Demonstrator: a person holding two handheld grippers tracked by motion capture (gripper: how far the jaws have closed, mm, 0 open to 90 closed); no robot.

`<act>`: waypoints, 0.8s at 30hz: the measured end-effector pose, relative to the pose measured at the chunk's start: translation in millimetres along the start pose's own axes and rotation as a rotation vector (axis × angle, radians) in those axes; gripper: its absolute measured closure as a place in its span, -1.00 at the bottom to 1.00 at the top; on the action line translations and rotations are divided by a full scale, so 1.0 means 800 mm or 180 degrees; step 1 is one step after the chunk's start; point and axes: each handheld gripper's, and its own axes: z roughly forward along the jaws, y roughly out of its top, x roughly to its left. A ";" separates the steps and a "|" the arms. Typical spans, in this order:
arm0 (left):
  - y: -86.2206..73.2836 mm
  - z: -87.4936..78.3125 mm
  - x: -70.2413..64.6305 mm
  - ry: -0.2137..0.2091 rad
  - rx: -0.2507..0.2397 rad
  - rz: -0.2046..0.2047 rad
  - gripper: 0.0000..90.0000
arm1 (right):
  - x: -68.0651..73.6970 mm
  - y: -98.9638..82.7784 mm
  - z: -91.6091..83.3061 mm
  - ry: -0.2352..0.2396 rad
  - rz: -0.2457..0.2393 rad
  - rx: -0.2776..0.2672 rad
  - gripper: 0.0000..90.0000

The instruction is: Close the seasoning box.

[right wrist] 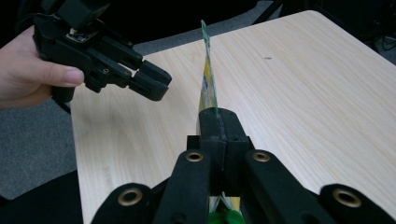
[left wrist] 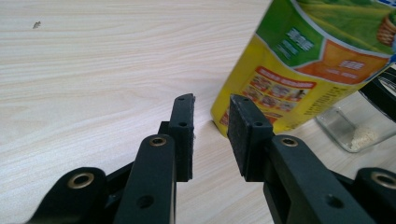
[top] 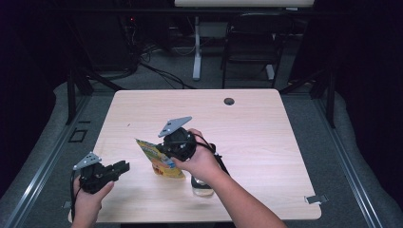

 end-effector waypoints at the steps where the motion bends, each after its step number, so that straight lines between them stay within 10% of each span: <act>1: 0.000 0.000 0.000 0.0002 0.0002 0.0002 0.60 | 0.000 -0.001 -0.001 0.0021 0.0011 0.0000 1.00; 24: 0.000 0.000 0.001 0.0015 0.0018 0.0007 0.60 | -0.004 -0.014 -0.020 0.0372 -0.0096 0.0032 1.00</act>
